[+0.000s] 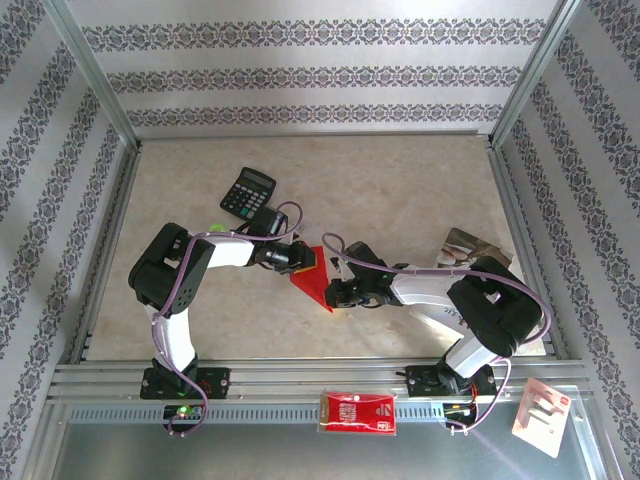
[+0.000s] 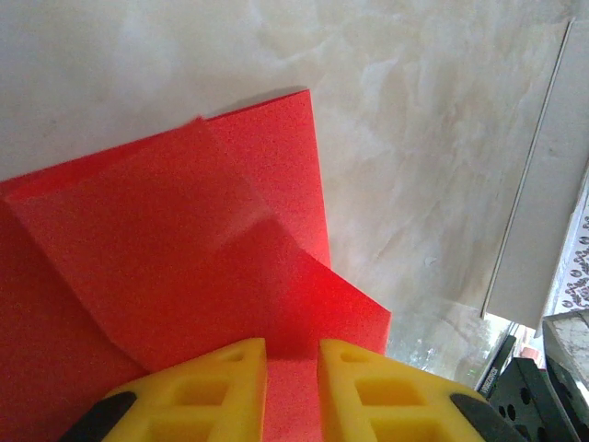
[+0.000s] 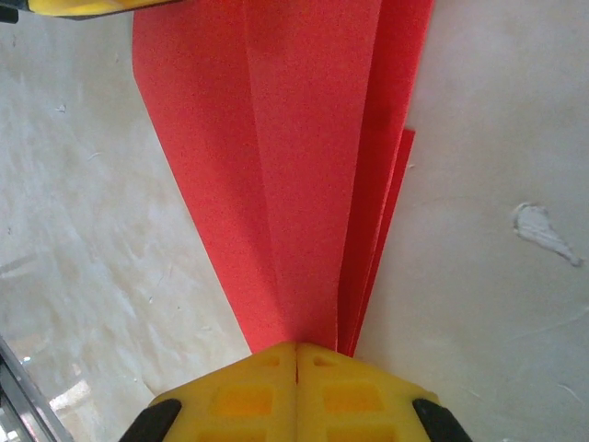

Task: Fold a paper plane with a square sheet of paper (pick it up from the middle)
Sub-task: Fourth fold the wing at the center of the table.

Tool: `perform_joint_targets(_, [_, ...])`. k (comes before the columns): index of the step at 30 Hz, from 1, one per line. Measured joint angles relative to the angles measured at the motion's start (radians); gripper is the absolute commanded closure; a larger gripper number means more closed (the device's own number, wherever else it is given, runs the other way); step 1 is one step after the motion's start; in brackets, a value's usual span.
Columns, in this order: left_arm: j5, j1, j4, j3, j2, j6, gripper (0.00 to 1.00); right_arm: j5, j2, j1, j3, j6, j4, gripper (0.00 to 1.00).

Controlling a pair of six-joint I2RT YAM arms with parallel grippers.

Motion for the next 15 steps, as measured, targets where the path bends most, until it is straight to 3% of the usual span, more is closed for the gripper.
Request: perform_joint_targets(15, [0.000,0.000,-0.001,0.000,0.000,0.003,0.79,-0.009,-0.027,0.000,-0.006,-0.004,-0.015,0.94])
